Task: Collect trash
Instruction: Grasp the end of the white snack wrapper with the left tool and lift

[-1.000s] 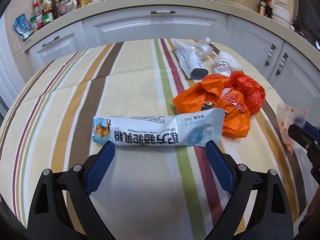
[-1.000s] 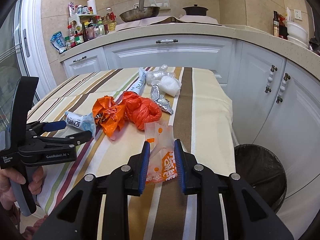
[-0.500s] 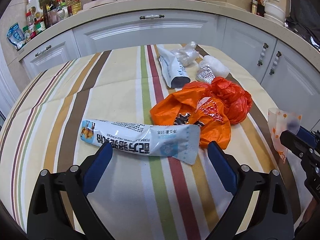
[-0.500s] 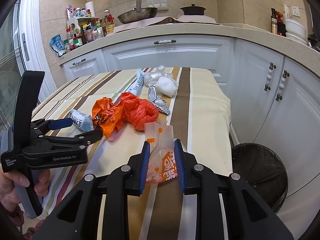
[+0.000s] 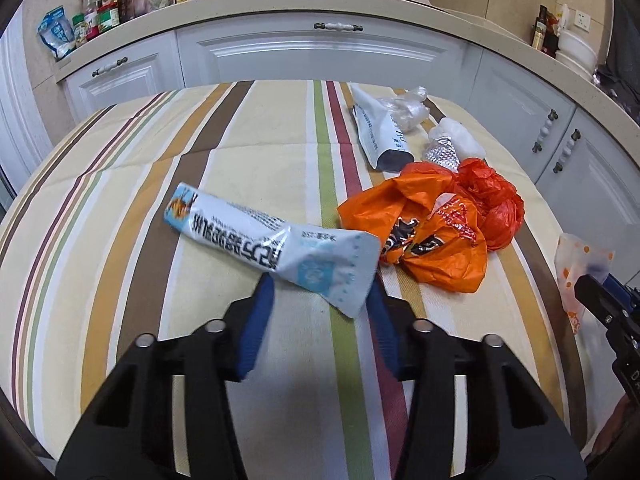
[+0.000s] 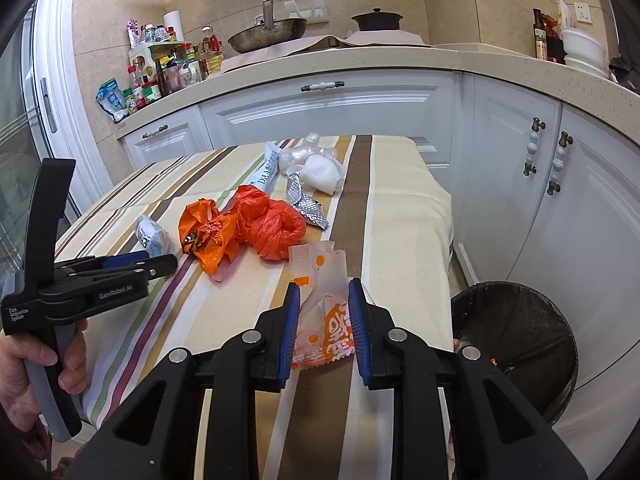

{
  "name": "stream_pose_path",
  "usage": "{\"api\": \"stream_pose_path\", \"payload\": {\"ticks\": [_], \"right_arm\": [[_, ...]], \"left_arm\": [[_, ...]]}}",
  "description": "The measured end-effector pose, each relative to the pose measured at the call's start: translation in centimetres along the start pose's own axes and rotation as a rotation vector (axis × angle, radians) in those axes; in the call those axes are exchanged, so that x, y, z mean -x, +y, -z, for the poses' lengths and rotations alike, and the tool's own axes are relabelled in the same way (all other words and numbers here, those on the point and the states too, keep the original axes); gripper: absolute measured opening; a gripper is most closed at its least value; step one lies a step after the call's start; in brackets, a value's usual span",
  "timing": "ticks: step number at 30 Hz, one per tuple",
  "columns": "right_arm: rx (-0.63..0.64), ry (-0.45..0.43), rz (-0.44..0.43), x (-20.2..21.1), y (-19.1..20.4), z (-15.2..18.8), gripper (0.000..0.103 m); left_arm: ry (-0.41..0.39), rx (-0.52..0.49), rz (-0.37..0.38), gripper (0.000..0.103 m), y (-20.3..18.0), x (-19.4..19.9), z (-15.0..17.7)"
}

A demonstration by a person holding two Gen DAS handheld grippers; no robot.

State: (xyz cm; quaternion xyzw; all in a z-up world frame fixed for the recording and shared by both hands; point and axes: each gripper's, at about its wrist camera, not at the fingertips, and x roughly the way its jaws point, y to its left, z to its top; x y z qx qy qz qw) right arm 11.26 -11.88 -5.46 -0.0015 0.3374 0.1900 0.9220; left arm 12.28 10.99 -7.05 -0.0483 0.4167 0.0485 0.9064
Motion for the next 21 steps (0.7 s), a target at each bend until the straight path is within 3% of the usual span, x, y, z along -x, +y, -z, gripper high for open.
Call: {"api": "stream_pose_path", "payload": {"ticks": [4, 8, 13, 21], "right_arm": [[0.003, 0.003, 0.001, 0.0, 0.0, 0.0, 0.026], [0.008, 0.004, 0.004, 0.0, 0.3, 0.2, 0.026], [0.011, 0.005, 0.003, 0.1, 0.5, 0.5, 0.026], [0.029, -0.007, 0.0, 0.5, 1.3, 0.6, 0.026]], "left_arm": [[0.002, 0.012, 0.02, 0.018, 0.6, 0.2, 0.5], [0.0, 0.021, 0.011, 0.007, 1.2, 0.5, 0.9], [-0.037, 0.021, -0.013, 0.0, 2.0, 1.8, 1.6], [-0.09, 0.033, -0.046, 0.0, 3.6, 4.2, 2.5]]}}
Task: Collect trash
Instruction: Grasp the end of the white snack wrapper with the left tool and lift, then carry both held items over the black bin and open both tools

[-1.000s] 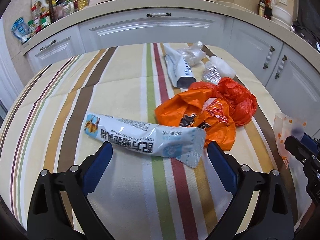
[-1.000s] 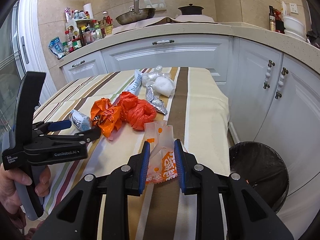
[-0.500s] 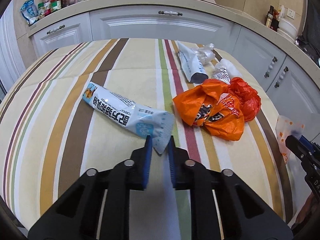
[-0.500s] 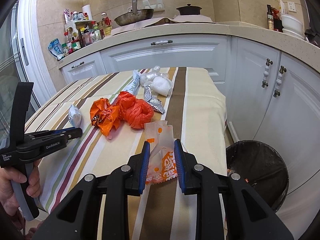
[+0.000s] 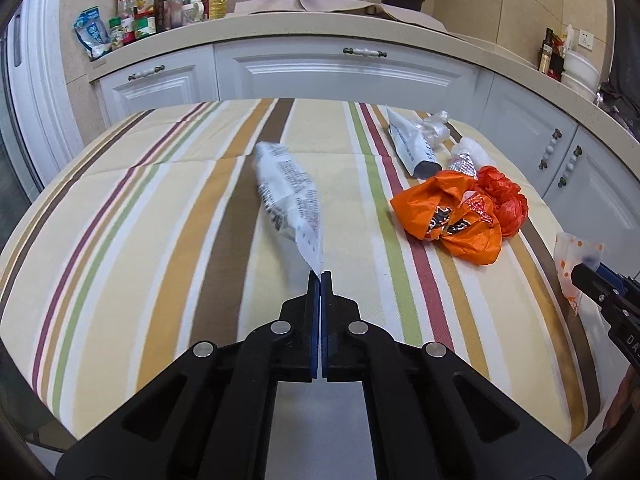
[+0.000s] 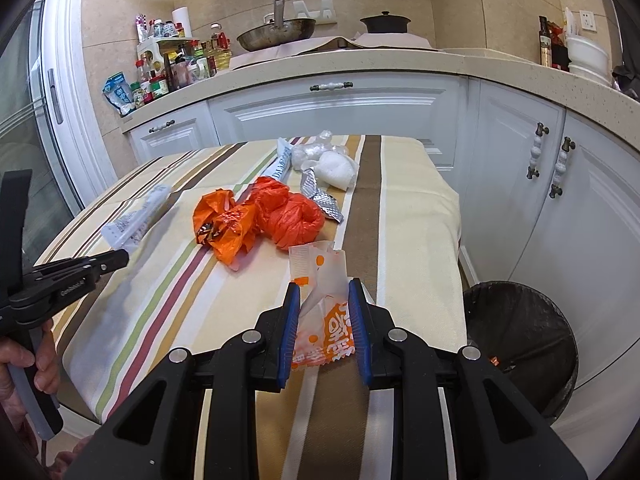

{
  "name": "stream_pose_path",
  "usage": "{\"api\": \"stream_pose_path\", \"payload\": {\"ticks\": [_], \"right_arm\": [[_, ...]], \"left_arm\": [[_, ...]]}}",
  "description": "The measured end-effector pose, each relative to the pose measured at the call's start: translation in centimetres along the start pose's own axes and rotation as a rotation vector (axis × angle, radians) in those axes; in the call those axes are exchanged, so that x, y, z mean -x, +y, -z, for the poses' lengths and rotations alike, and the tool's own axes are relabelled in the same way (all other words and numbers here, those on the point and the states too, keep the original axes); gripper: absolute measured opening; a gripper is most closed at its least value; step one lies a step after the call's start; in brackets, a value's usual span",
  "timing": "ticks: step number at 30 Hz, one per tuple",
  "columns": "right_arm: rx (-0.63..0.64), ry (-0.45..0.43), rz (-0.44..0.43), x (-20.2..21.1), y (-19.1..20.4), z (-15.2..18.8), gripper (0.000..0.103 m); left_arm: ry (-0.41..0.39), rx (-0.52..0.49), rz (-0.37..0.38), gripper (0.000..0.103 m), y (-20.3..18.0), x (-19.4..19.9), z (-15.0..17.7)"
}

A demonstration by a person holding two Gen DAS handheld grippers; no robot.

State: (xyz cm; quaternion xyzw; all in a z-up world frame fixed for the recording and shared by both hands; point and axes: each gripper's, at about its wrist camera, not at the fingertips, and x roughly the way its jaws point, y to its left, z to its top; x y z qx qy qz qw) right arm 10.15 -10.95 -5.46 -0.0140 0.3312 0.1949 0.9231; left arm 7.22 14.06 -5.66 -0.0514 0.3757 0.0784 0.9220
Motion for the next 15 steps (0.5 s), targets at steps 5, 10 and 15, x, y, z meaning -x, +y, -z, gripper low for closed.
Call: {"api": "stream_pose_path", "payload": {"ticks": [5, 10, 15], "right_arm": [[0.01, -0.024, 0.007, 0.9, 0.4, 0.0, 0.026], [0.009, -0.05, 0.033, 2.0, 0.2, 0.0, 0.026], [-0.007, -0.076, 0.08, 3.4, -1.1, -0.2, 0.026]], "left_arm": [[-0.04, -0.008, 0.001, 0.0, 0.4, 2.0, 0.2], [-0.085, -0.049, 0.03, 0.0, -0.7, 4.1, 0.4], [-0.122, -0.116, 0.095, 0.0, -3.2, 5.8, 0.6]]}}
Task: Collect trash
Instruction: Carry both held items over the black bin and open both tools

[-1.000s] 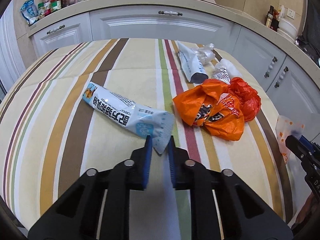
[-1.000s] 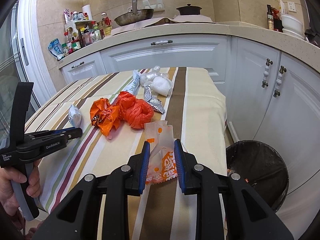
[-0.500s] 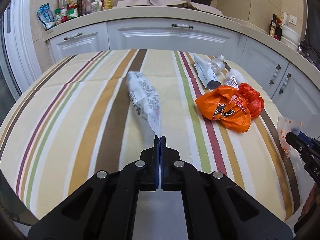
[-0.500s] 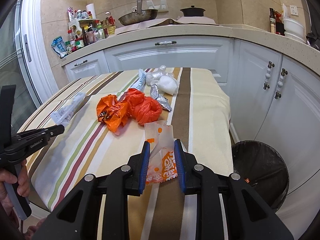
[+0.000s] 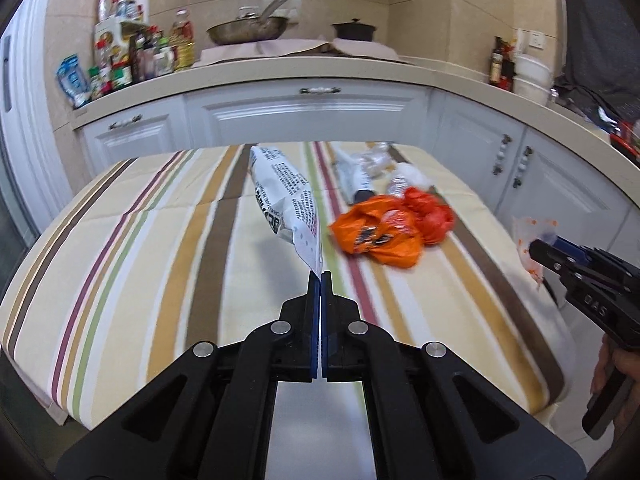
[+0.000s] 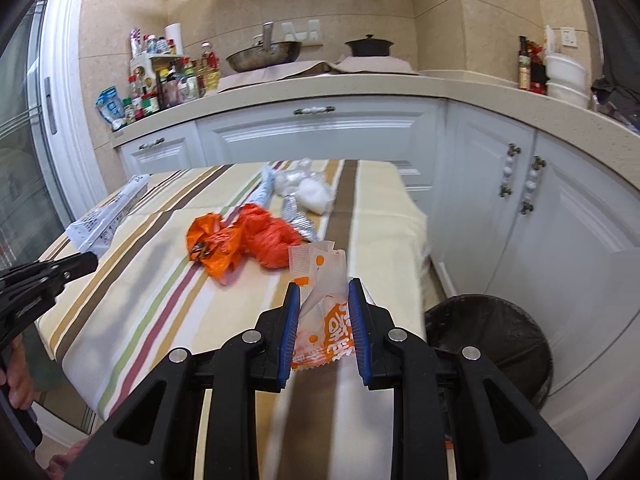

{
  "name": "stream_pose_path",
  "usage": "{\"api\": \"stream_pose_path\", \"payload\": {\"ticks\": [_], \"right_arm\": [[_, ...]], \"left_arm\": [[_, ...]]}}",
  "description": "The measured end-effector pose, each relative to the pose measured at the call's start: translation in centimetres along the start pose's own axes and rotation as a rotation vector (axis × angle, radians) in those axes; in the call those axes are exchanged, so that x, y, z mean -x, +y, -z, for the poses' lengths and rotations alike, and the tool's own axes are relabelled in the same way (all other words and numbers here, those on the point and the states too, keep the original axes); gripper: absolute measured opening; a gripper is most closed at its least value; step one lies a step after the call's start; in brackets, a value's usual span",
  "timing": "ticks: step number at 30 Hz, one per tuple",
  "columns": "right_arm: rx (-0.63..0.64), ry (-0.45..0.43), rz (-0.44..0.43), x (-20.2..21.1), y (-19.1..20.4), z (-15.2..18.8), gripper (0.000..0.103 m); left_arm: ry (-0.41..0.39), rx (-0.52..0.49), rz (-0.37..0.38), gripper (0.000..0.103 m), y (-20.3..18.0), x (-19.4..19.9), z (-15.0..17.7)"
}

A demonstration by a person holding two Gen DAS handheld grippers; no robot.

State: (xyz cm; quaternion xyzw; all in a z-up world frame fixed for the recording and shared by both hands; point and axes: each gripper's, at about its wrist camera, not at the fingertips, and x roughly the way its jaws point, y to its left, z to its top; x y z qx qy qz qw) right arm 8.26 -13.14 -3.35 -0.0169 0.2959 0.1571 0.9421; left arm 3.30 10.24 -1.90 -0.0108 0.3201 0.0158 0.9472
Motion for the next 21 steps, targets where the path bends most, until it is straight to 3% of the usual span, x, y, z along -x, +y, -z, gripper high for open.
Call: {"api": "stream_pose_path", "payload": {"ticks": [13, 21], "right_arm": [[-0.106, -0.015, 0.203, 2.5, -8.0, 1.2, 0.026], [-0.176, -0.01, 0.296, 2.6, -12.9, 1.7, 0.026]], "left_arm": [[-0.016, -0.212, 0.238, 0.0, -11.4, -1.8, -1.6], [-0.011, -0.297, 0.302, 0.0, -19.4, -5.2, -3.9]]}}
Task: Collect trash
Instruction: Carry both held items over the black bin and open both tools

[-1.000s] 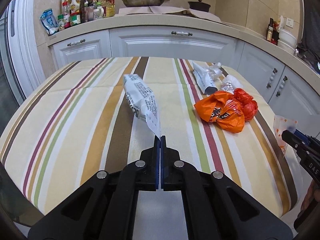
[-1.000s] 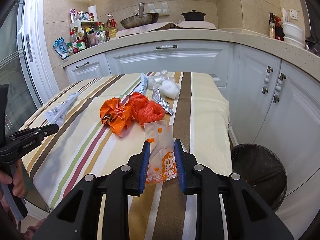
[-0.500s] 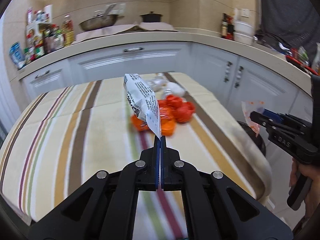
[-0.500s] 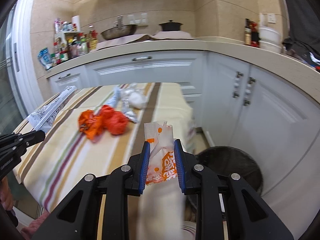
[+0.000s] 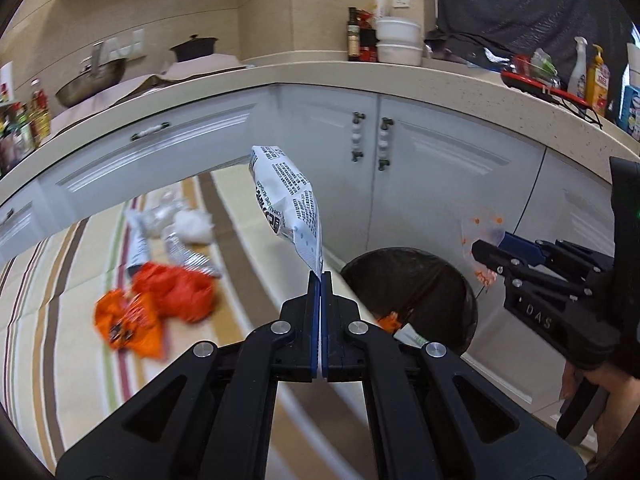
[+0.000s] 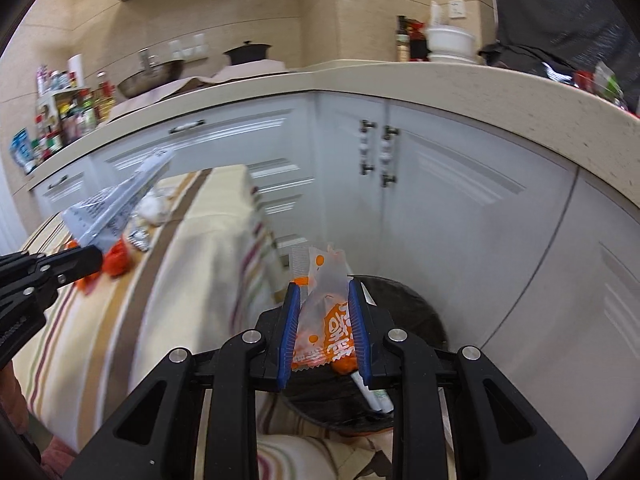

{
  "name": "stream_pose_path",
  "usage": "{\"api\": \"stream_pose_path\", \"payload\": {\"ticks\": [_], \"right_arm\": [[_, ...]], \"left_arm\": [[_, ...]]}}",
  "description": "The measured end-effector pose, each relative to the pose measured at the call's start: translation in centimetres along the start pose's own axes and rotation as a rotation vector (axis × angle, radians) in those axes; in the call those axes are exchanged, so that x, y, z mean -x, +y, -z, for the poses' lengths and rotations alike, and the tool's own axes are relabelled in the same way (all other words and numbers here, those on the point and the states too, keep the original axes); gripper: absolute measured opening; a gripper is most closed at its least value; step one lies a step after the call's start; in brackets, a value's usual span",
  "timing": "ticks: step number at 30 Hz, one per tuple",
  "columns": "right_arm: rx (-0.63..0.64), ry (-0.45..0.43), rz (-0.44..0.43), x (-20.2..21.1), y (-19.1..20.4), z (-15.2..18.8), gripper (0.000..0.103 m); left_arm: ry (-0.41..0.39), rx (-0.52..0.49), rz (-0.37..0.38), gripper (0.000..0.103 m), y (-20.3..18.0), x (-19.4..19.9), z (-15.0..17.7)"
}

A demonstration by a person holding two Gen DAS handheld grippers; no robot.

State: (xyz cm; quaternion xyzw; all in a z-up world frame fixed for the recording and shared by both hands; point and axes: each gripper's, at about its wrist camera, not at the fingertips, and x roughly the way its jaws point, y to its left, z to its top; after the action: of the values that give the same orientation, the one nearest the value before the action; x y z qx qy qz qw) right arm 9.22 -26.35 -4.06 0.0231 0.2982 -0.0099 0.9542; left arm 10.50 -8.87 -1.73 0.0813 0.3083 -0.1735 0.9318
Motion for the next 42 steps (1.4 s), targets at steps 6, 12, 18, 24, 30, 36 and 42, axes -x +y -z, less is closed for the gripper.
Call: {"api": "stream_pose_path", "payload": {"ticks": [6, 12, 18, 24, 30, 36, 42], "right_arm": [[-0.033, 0.005, 0.036, -1.8, -2.8, -0.2, 0.026], [-0.079, 0.026, 0.044, -4.5, -5.2, 0.3, 0.026], [-0.131, 0.066, 0.049, -7.2, -6.8, 1.1, 0.045], [-0.151, 0.091, 0.042, -7.8, -7.2, 1.1, 0.045], [-0.116, 0.07, 0.021, -6.6, -6.0, 0.1, 0.048], [-0.095, 0.031, -0.017, -4.8, -3.4, -0.8, 0.05], [-0.048, -0.001, -0.09, -3.4, 1.1, -1.9, 0.053]], "left_arm": [[0.038, -0.069, 0.036, 0.0, -3.9, -4.3, -2.1], [0.139, -0.082, 0.082, 0.0, -6.0, -8.5, -2.9], [0.181, -0.08, 0.077, 0.047, -7.2, -10.8, -3.2], [0.176, -0.052, 0.077, 0.053, -6.5, -10.7, -3.3], [0.157, 0.004, 0.021, 0.057, -3.6, -8.8, -2.6], [0.135, 0.041, -0.049, 0.057, -0.1, -5.7, -1.5], [0.085, 0.072, -0.18, 0.068, 4.3, -1.9, 0.1]]}}
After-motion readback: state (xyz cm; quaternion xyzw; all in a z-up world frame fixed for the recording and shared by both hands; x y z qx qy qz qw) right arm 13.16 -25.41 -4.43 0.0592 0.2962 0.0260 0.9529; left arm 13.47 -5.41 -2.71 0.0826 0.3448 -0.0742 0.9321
